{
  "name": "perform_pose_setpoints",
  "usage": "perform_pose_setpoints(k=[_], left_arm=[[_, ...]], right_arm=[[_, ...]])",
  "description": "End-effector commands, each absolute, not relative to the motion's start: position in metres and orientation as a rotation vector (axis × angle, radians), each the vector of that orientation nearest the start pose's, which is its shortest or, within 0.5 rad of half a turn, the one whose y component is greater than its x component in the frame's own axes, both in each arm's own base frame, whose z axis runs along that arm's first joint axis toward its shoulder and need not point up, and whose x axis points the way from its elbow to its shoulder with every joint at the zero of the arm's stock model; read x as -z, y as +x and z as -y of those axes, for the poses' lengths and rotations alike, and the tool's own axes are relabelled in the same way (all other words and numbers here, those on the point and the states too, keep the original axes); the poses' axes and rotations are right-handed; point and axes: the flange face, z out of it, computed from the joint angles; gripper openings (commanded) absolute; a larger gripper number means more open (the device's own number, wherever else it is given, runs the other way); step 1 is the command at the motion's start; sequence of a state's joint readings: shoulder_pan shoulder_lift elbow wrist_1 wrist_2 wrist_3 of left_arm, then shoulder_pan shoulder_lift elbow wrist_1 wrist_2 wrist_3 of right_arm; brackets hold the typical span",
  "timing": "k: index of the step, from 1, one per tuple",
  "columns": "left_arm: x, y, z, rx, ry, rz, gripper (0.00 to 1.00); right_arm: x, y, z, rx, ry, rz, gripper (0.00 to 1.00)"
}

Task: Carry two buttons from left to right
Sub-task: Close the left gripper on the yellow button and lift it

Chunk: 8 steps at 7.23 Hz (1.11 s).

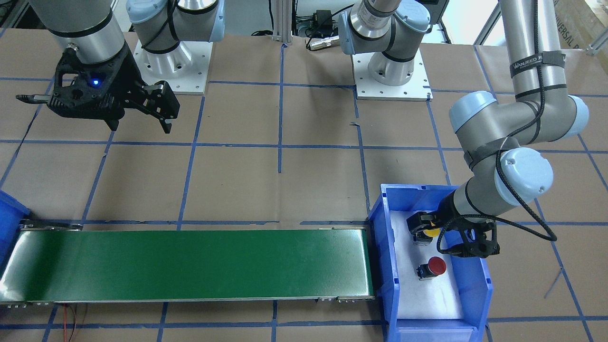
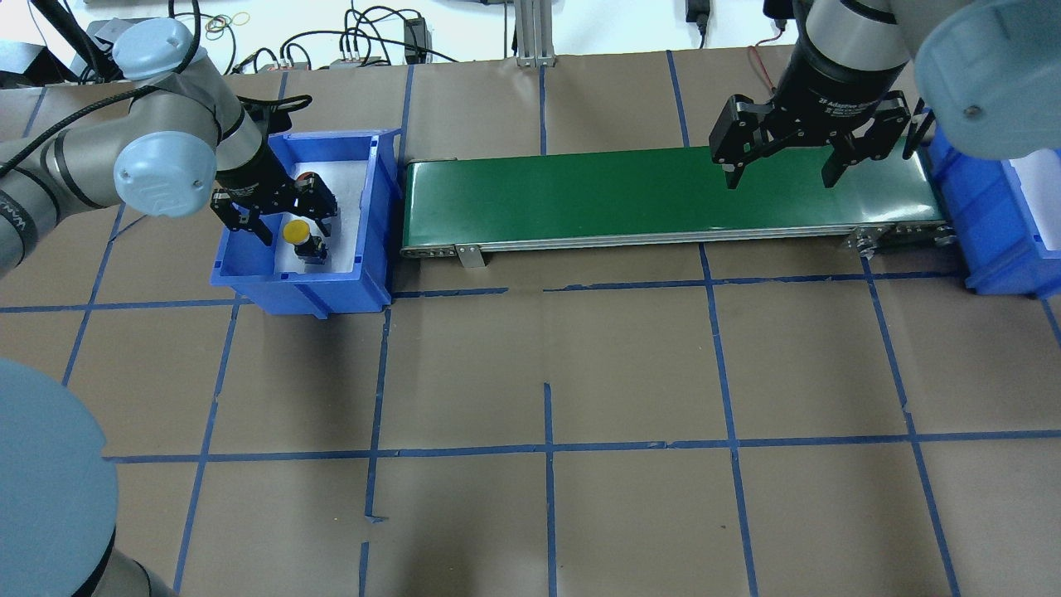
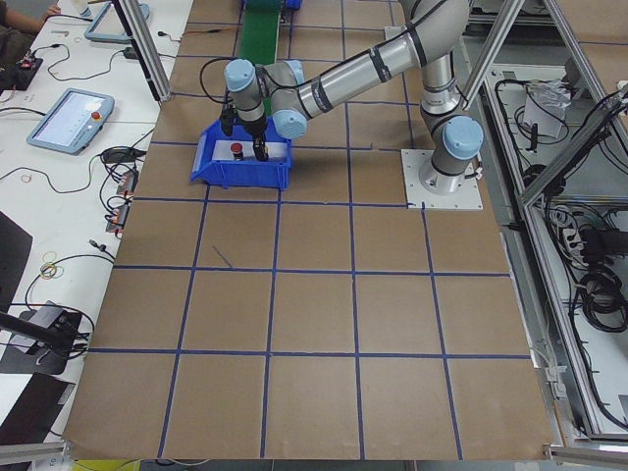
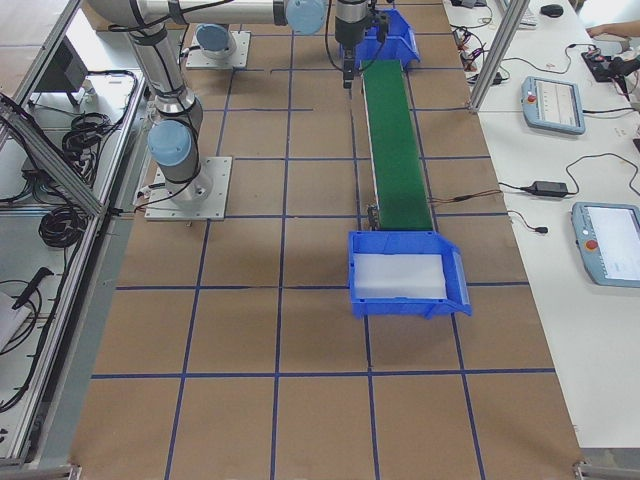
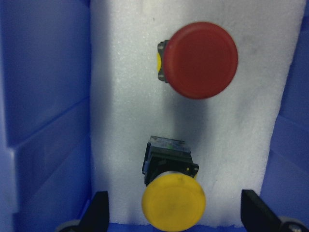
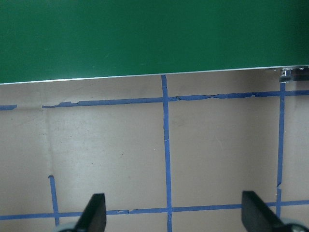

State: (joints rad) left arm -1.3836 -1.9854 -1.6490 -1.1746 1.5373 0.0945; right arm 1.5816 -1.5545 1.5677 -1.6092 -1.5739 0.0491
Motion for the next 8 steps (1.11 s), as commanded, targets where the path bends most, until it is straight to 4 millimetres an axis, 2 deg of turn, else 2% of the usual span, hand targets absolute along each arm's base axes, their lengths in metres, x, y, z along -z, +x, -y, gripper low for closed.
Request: perform_pose_setpoints(k=[1, 2, 4, 5, 6, 8], left_arm=[[-0.258, -0.023, 0.622, -0.133, -0.144, -3.181, 0.45], [-0.260, -0.023, 0.623, -0.123, -0.151, -3.180, 0.26], [-0.272, -0.029, 0.623, -0.090, -0.146, -3.178, 0.20], [-0.284, -0.029, 0.622, -0.074, -0.145, -3.173, 0.18], [-0.318, -0.036, 0.610, -0.040, -0.129, -3.161, 0.18], [-0.426, -0.062, 0.569, -0.067, -0.135, -3.115, 0.18]], right_arm=[[-0.485, 0.139, 0.500, 0.039, 0.060, -3.142, 1.00], [-0.485, 0.139, 0.500, 0.039, 0.060, -3.142, 1.00], [-0.486, 0.139, 0.499, 0.041, 0.060, -3.141, 1.00], [-0.486, 0.139, 0.499, 0.041, 0.060, -3.141, 1.00], [-0.485, 0.139, 0.499, 0.039, 0.060, -3.142, 1.00], [-0.486, 0.139, 0.499, 0.041, 0.060, -3.141, 1.00]])
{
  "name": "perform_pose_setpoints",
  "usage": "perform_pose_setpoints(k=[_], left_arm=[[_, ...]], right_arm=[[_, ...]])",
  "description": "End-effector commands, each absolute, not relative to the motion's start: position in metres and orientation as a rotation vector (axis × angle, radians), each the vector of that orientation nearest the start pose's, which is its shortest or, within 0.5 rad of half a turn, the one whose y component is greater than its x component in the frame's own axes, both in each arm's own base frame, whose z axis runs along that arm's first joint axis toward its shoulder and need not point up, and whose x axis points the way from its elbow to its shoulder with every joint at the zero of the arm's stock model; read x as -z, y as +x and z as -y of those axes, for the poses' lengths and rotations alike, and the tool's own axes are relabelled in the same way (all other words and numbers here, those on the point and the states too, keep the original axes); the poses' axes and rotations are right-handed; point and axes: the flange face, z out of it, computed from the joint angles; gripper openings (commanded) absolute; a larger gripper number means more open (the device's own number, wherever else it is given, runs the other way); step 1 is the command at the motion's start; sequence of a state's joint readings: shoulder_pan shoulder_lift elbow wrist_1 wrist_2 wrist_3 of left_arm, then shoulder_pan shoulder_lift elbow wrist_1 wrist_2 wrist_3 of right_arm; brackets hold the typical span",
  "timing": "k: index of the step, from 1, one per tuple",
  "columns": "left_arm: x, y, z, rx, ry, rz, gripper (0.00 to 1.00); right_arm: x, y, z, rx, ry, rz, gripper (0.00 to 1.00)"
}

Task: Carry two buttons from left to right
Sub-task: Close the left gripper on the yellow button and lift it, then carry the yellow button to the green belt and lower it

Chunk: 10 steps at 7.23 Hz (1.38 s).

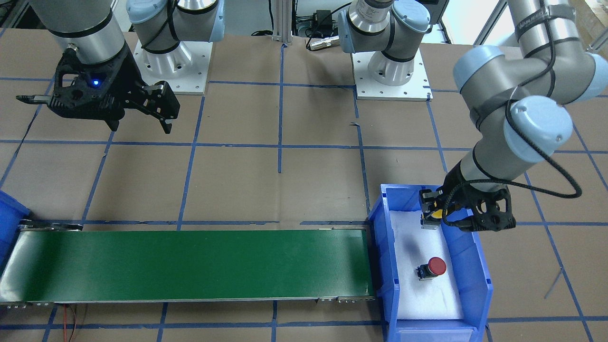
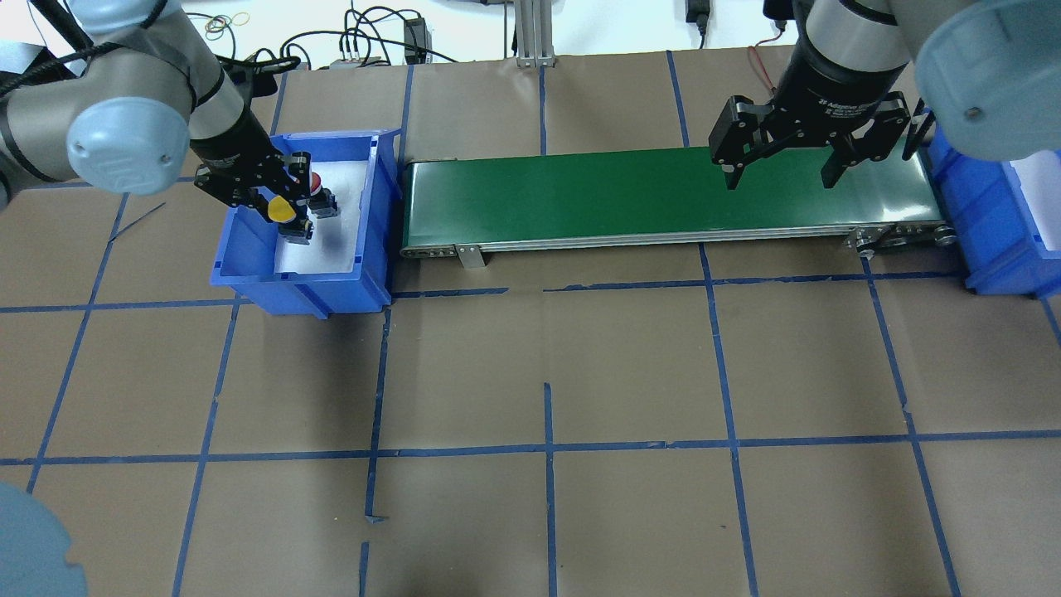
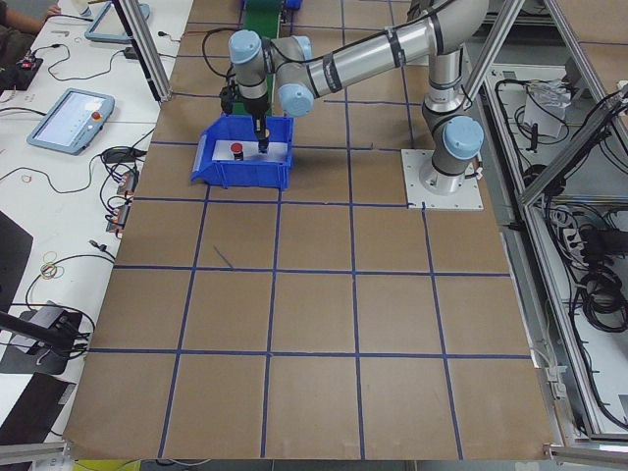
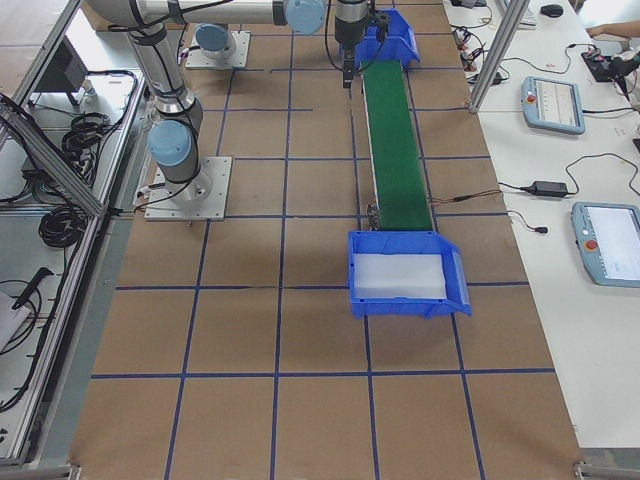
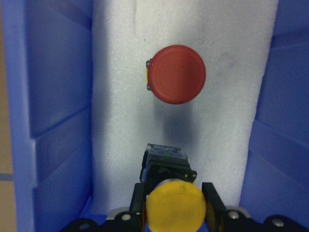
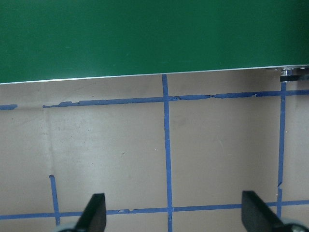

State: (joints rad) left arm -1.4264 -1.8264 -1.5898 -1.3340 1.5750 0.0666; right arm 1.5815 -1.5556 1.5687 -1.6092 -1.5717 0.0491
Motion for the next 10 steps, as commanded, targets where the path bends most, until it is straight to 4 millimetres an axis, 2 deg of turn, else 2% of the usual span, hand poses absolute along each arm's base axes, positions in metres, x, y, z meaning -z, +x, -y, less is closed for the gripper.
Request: perform_pose_setpoints(k=[1, 2, 4, 5, 6, 7, 8, 10], left_arm=[[-0.463, -0.078, 0.564, -0.064, -0.138, -3.115, 0.18], [-0.480, -0.096, 0.567, -0.034, -0.177, -3.124, 0.20], [-0.472, -0.125, 0.589, 0.041, -0.175, -3.180, 0.20], [-0.459, -0.149, 0.603, 0.073, -0.179, -3.211, 0.20], [-0.431, -0.182, 0.619, 0.107, -0.225, -3.237, 0.24], [-0.394, -0.211, 0.637, 0.131, -0.212, -3.241, 0.21], [-0.375, -0.220, 0.643, 0.103, -0.237, -3.239, 0.18], [-0.353, -0.222, 0.648, 0.053, -0.254, -3.235, 0.17]], right_arm=[[-0.486, 0.139, 0.499, 0.041, 0.060, -3.140, 1.00], [-0.485, 0.139, 0.499, 0.039, 0.058, -3.140, 1.00], [-0.485, 0.138, 0.499, 0.039, 0.060, -3.145, 1.00], [-0.484, 0.138, 0.499, 0.036, 0.056, -3.145, 1.00], [-0.482, 0.138, 0.499, 0.029, 0.051, -3.144, 1.00], [-0.482, 0.139, 0.499, 0.029, 0.055, -3.142, 1.00], [-0.483, 0.139, 0.498, 0.031, 0.063, -3.143, 1.00], [-0.483, 0.138, 0.498, 0.034, 0.065, -3.142, 1.00]])
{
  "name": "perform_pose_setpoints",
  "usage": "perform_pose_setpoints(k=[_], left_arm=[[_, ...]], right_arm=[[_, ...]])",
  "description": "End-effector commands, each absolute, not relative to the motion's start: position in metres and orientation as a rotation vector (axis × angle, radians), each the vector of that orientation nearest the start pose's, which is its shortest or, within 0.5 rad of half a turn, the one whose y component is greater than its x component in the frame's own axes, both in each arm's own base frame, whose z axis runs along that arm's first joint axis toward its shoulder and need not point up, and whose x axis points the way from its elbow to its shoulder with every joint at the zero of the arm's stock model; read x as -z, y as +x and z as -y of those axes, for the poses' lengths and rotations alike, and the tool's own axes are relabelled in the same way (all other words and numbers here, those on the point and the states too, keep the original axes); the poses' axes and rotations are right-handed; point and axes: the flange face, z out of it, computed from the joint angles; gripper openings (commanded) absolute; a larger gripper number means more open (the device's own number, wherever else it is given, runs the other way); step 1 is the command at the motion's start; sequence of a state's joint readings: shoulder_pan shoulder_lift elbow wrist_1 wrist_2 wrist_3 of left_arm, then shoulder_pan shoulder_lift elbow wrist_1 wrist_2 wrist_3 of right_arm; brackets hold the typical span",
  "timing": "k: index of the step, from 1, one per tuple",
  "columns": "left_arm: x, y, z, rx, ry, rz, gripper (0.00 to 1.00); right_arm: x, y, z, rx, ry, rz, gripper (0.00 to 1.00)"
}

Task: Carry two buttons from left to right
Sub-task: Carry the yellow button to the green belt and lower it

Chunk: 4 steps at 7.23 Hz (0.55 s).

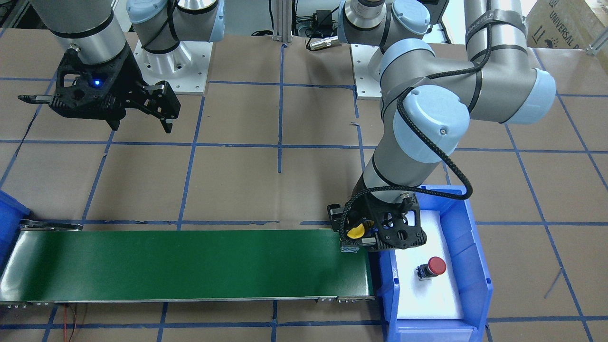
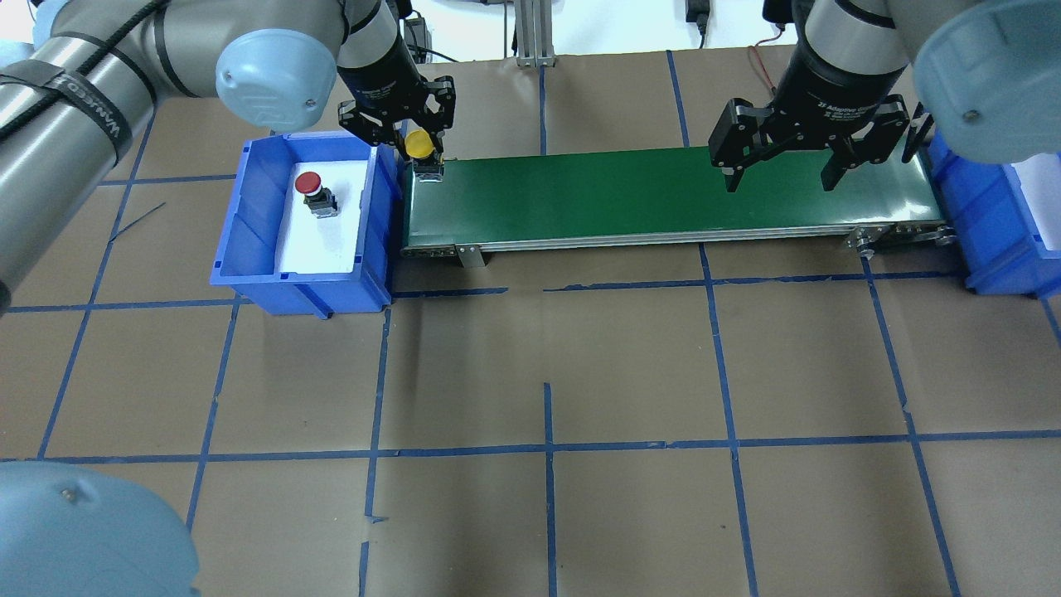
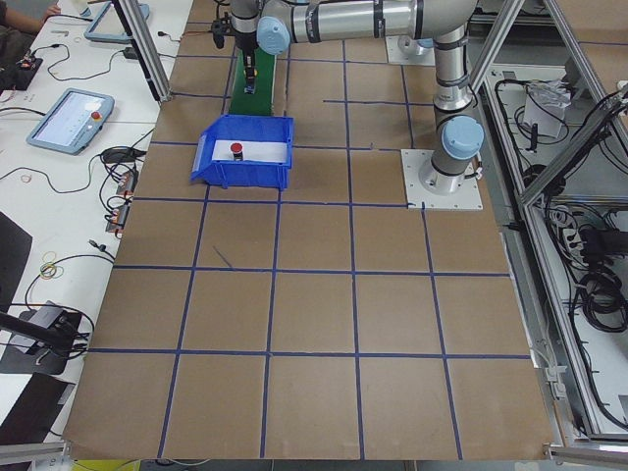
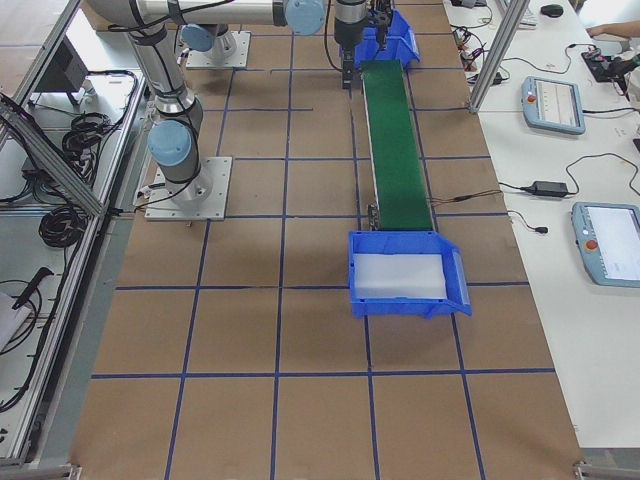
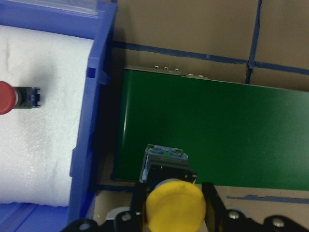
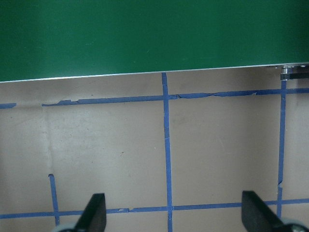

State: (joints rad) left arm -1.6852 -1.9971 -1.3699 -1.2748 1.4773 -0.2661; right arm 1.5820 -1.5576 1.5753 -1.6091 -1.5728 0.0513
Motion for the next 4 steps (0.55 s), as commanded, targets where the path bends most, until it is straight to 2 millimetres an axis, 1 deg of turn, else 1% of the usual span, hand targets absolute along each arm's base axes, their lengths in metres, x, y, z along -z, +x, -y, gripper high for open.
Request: perform_pose_setpoints(k=[1, 2, 3, 4], left_arm=[[-0.346, -0.224, 0.649, 0.036, -0.255, -3.236, 0.16], [-0.336, -0.226, 0.656, 0.060, -0.254, -3.240, 0.16], [-0.321, -0.228, 0.663, 0.074, -0.254, -3.242, 0.16], [-0.318, -0.228, 0.665, 0.079, -0.253, -3.243, 0.16]], right_arm=[[-0.483, 0.138, 0.498, 0.034, 0.065, -3.142, 1.00], [-0.483, 0.138, 0.498, 0.032, 0.051, -3.147, 1.00], [-0.483, 0.138, 0.498, 0.034, 0.048, -3.144, 1.00], [-0.483, 0.138, 0.498, 0.034, 0.041, -3.150, 1.00]])
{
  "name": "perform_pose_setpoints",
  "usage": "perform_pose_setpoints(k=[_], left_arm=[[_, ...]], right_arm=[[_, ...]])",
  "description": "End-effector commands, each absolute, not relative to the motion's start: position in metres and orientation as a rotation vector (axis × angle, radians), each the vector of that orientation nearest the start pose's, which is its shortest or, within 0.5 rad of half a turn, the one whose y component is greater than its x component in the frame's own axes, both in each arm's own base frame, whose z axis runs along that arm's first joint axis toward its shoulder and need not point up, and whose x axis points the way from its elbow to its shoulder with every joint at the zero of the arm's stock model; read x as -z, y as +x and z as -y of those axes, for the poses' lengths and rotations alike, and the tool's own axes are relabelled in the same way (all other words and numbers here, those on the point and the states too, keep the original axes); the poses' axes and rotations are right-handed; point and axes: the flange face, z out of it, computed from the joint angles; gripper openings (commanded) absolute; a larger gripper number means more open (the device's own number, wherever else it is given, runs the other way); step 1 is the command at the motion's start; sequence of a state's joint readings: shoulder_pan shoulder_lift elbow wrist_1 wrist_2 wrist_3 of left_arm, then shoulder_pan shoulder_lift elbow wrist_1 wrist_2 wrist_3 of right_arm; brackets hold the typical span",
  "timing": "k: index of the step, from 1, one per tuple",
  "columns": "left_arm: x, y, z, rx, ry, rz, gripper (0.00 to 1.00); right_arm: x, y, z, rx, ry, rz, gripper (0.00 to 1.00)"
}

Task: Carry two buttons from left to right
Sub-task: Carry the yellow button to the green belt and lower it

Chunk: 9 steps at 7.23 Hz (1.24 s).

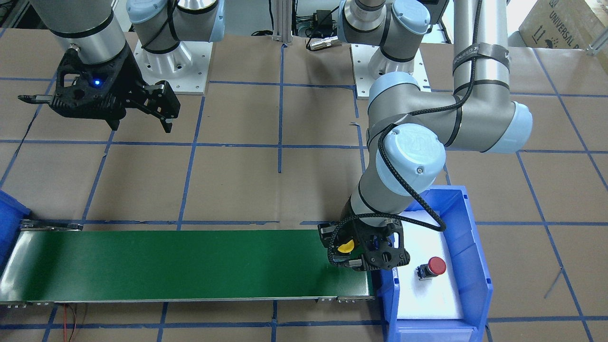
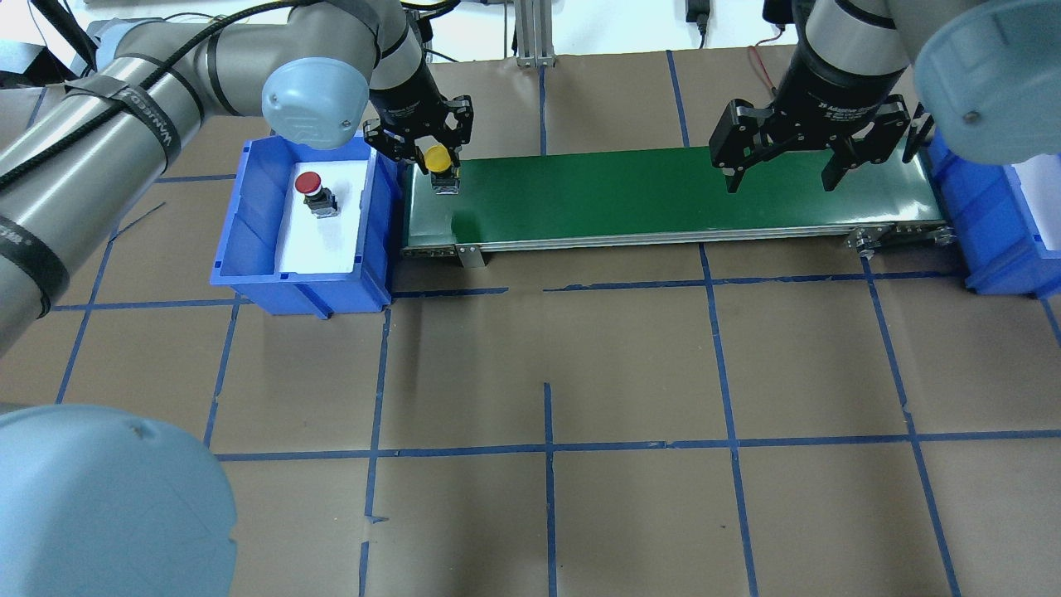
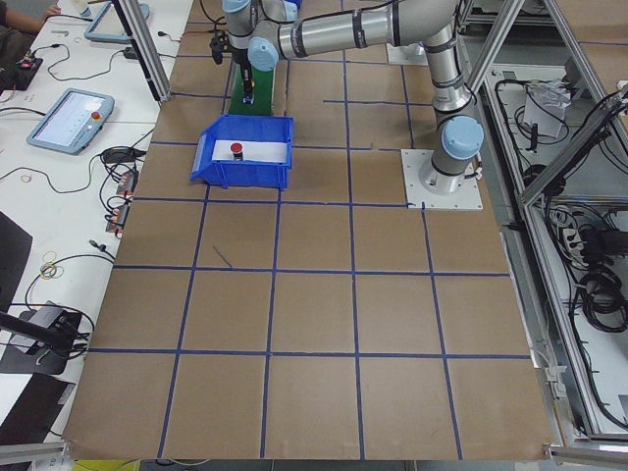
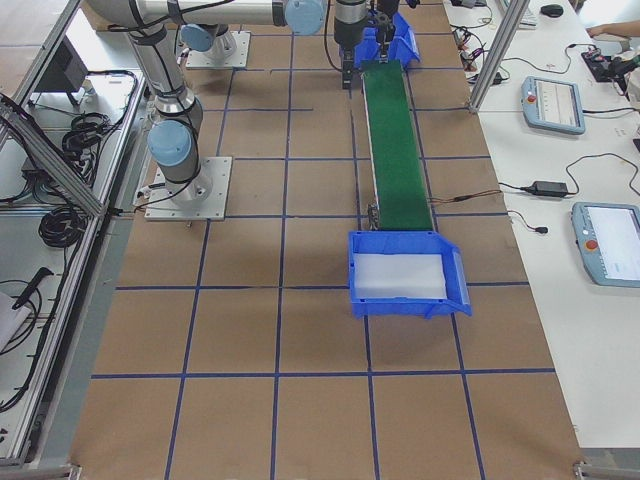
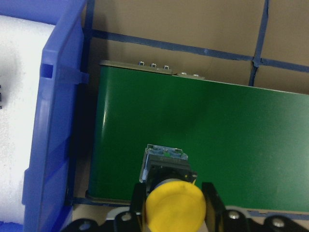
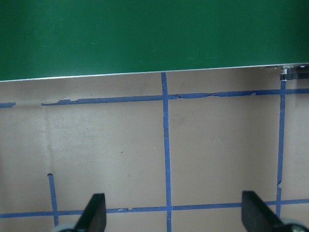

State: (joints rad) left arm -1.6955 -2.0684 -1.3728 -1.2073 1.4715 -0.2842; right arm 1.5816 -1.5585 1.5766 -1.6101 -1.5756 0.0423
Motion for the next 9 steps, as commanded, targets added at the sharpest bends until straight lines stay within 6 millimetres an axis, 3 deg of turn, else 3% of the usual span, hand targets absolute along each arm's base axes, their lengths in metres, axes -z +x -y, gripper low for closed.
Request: perform_pose_setpoints(k=[1, 6, 7, 8, 9], left_arm=[[-0.3134, -0.2291, 0.6676, 0.081, -0.251, -3.246, 0.16], [-0.3107, -0.2329, 0.6724, 0.098, -0.255, -3.280, 0.16], [-0.3107, -0.2330, 0.6724, 0.098, -0.252, -3.282, 0.32], [-0.3096, -0.2329, 0.6726, 0.096, -0.252, -3.280, 0.80], [-0.3096, -0.2329, 0.6726, 0.095, -0.255, -3.280, 0.92]], right_arm=[[-0.4828, 0.1379, 0.4977, 0.034, 0.044, -3.148, 1.00], [-0.4753, 0.1382, 0.4958, 0.010, 0.036, -3.153, 1.00], [-0.4760, 0.1383, 0.4960, 0.012, 0.041, -3.152, 1.00], [-0.4766, 0.1382, 0.4954, 0.003, 0.044, -3.154, 1.00], [-0.4767, 0.1374, 0.4952, -0.004, 0.044, -3.154, 1.00]])
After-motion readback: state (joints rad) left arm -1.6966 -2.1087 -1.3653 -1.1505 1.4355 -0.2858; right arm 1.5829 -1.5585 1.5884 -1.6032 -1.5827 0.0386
